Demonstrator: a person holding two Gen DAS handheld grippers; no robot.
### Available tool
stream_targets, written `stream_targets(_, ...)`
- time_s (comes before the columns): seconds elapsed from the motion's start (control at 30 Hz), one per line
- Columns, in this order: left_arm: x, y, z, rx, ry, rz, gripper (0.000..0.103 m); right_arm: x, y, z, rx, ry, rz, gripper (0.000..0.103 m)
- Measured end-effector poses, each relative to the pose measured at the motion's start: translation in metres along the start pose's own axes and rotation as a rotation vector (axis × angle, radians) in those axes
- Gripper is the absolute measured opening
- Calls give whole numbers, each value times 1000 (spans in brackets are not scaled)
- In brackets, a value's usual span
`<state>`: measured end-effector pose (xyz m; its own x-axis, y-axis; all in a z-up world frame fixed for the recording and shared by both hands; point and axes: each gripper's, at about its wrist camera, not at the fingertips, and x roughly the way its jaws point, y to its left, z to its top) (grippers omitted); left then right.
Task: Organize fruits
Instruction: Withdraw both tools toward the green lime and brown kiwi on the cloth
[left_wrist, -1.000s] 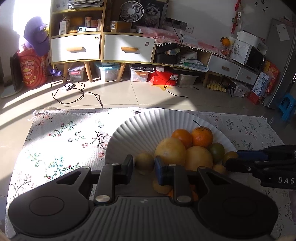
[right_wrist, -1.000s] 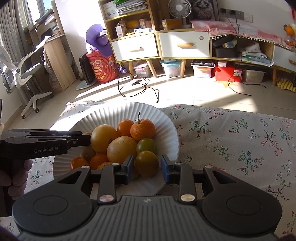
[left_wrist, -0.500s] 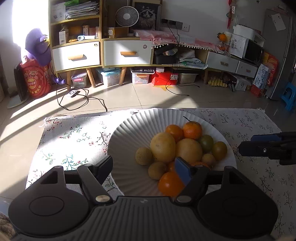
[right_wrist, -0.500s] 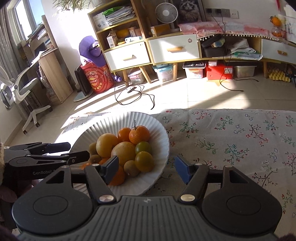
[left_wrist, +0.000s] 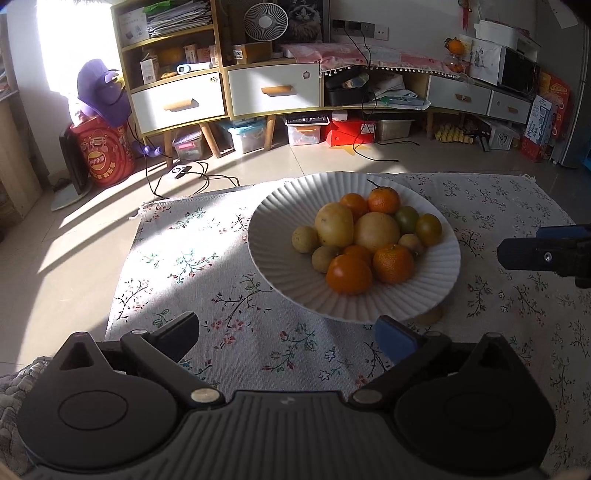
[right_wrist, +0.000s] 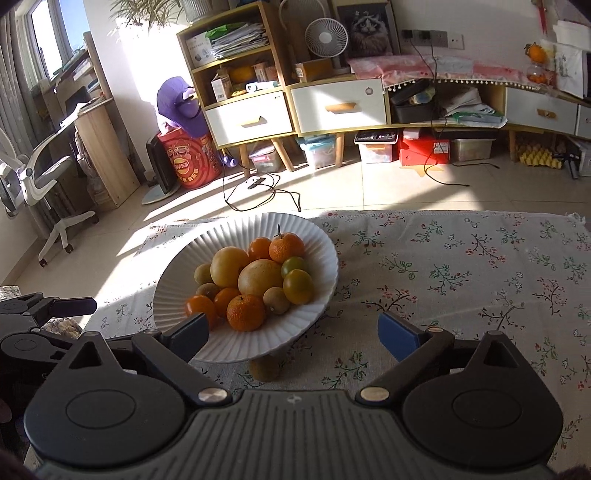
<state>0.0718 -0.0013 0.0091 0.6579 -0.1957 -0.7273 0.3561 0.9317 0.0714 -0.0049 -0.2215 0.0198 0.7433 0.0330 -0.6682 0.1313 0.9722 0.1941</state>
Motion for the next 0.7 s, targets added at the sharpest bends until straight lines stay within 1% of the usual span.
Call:
stream_targets(0.2,-11,9,-26,-28,34,57,95,-6,10,-16,-31,-5,-41,100)
stream_targets(0.3,-14,15,-40,-77,36,64,95,-6,15,-22,-59,-17,-43,103)
stream_targets(0.4,-13,17,-52,-134,52,78,95,-4,17,-34,-79,-24,-49,102)
stream_targets(0.47,-13,14,-61,-140,54,89,95,1,20,-43,-95,-20,-57,102)
stream_targets(0.57,-11,8,-72,-123,59,121,95,9,25,-54,-130,-5,-67,102)
stream_targets(0.63,-10,6,-76,-135,67,127,95,15,29,-59,-146,12,-72,102)
stream_targets(0.7,-11,5,-80,-156,53,131,95,19,31,-62,-149,26,-70,102)
